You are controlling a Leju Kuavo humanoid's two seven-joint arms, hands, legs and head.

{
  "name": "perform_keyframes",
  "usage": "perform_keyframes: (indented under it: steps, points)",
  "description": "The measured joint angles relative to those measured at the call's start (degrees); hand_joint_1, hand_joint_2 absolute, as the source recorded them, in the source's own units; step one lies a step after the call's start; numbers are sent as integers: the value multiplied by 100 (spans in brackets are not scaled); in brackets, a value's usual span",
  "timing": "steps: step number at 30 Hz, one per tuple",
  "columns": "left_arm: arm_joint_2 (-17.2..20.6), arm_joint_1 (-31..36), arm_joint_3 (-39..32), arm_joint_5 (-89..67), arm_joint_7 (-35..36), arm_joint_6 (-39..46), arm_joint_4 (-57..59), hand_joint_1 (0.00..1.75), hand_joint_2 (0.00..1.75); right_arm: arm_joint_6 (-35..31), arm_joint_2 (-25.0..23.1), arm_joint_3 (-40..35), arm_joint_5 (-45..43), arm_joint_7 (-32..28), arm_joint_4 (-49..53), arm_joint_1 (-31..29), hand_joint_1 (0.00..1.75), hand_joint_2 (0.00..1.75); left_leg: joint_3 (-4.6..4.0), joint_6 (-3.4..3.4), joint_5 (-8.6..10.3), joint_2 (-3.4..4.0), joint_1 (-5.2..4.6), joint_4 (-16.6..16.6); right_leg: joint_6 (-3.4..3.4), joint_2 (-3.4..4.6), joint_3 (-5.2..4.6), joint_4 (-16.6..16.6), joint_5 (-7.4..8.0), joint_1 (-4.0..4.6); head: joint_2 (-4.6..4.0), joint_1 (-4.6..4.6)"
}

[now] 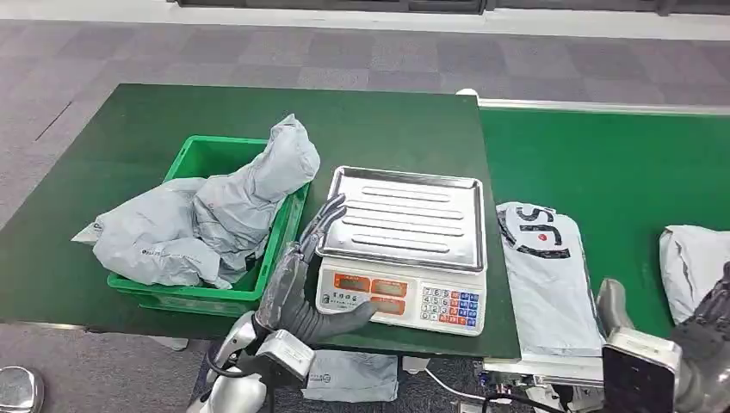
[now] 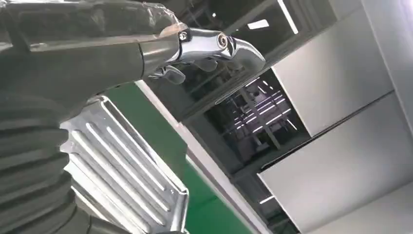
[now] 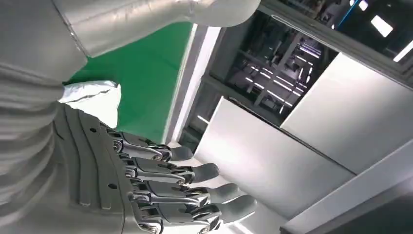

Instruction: Moved the parcel from conveyor to table for the left to box.

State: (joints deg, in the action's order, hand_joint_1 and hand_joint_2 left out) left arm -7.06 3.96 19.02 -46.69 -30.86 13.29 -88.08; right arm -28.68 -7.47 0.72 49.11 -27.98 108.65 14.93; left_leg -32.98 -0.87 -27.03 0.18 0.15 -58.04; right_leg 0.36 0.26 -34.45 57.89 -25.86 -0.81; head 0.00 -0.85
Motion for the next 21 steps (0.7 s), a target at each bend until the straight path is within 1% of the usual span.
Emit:
perform_keyframes:
  steps: [5,21]
  points:
    - [-20,-29,0,2,-2,-50,-4,0,175,96,-4,0,136,122,2,-28,0,175,1,0,0,-2,0,0,0,-2,0,0,0,0,0,0]
    - [-77,-97,-2,-13,-15,-101,-9,0,175,149,-4,0,144,39,31,19,0,175,2,0,0,-1,0,0,0,-1,0,0,0,0,0,0]
